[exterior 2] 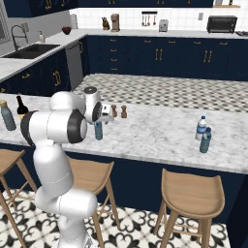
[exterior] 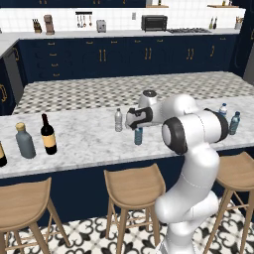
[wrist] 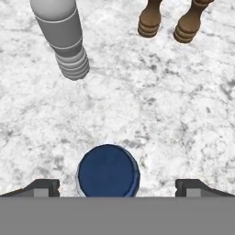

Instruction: Move the plastic bottles in the middle to the plastics group, and the glass bottles in the middle to the glass group.

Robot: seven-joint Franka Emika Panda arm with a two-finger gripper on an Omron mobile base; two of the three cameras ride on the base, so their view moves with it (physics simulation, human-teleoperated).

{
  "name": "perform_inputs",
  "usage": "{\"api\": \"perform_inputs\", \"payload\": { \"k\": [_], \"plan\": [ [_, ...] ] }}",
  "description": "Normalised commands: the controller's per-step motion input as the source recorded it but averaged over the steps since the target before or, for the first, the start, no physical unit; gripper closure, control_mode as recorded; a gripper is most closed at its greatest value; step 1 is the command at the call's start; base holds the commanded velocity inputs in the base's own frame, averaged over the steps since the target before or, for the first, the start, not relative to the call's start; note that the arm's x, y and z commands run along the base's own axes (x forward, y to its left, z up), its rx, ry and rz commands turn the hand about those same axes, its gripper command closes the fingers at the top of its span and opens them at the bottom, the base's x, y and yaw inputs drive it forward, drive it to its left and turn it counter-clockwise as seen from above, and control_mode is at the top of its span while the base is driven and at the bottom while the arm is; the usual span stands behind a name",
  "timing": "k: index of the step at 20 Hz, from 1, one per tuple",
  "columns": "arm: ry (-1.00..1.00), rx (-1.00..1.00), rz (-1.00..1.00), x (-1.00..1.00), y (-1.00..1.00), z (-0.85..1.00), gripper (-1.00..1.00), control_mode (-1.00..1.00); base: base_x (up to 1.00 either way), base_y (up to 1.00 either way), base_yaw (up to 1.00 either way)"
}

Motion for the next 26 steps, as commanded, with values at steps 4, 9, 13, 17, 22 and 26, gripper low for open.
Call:
{"api": "perform_inputs", "payload": {
  "k": [4,9,13,17,22,26],
  "plan": [
    [0.0,0.0,0.0,0.1,0.0,-0.11,-1.0,-1.0,0.0,0.0,0.0],
    [0.0,0.0,0.0,-0.04,0.0,-0.01,-1.0,-1.0,0.0,0.0,0.0],
    [-0.01,0.0,0.0,-0.15,0.0,0.0,-1.0,-1.0,0.0,0.0,0.0],
    [-0.08,0.0,0.04,-0.01,0.04,0.0,-1.0,-1.0,0.0,0.0,0.0],
    [-0.1,0.0,0.07,0.0,0.0,-0.03,-1.0,-1.0,0.0,0.0,0.0],
    [-0.04,0.01,0.09,0.0,0.0,-0.2,-1.0,-1.0,0.0,0.0,0.0]
  ]
}}
